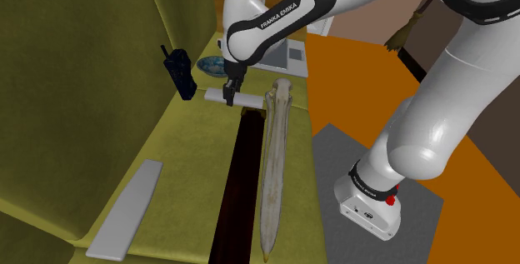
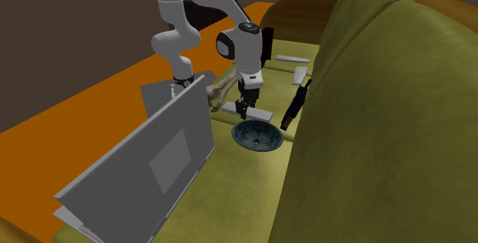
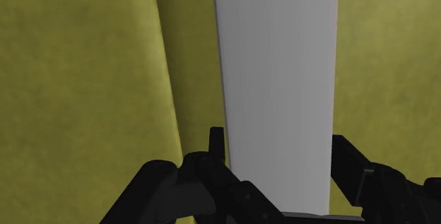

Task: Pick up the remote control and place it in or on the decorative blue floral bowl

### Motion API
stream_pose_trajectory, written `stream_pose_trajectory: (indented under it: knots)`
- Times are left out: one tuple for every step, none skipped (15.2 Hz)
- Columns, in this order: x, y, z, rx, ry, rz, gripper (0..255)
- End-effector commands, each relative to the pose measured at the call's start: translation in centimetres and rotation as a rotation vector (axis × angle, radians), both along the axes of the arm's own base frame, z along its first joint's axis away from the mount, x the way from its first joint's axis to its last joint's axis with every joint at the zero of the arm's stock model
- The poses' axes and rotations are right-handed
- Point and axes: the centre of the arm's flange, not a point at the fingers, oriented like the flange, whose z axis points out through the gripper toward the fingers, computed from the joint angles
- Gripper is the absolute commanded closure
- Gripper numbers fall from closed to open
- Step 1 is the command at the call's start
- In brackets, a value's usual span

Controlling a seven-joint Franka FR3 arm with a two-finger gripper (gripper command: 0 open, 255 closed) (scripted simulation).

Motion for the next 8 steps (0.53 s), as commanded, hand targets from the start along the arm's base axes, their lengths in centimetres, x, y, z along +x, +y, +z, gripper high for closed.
stream_pose_trajectory:
  knots:
    - [0.0,-0.1,-0.1,0.0,0.001,-0.001,255]
    - [0.0,-0.1,-0.1,0.0,0.001,-0.001,255]
    - [0.0,-0.1,-0.1,0.0,0.001,-0.001,255]
    - [0.0,-0.1,0.0,0.0,0.001,-0.001,255]
    - [0.0,-0.1,0.0,0.0,0.001,-0.001,255]
    - [0.0,0.0,-0.1,0.0,0.001,-0.001,255]
    - [0.0,0.0,0.4,0.0,0.001,-0.001,255]
    - [0.0,0.0,1.0,0.0,0.001,-0.001,255]
